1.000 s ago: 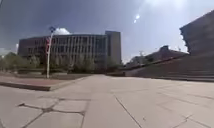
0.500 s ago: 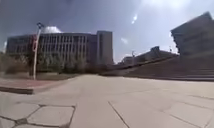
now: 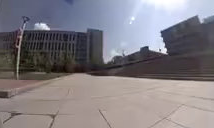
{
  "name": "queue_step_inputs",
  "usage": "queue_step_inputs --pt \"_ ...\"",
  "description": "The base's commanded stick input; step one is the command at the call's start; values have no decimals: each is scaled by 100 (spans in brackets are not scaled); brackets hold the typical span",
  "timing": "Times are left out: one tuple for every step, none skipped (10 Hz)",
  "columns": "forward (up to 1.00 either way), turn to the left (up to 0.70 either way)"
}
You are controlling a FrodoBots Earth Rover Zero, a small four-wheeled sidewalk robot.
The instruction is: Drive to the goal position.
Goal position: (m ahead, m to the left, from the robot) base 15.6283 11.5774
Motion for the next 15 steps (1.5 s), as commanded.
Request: queue_step_inputs --pt "100 -20" --pt "100 7" --pt "100 7" --pt "100 7" --pt "100 7" --pt "100 7" --pt "100 7" --pt "100 7" --pt "100 7" --pt "100 7" --pt "100 7" --pt "100 7" --pt "100 7" --pt "100 7" --pt "100 7"
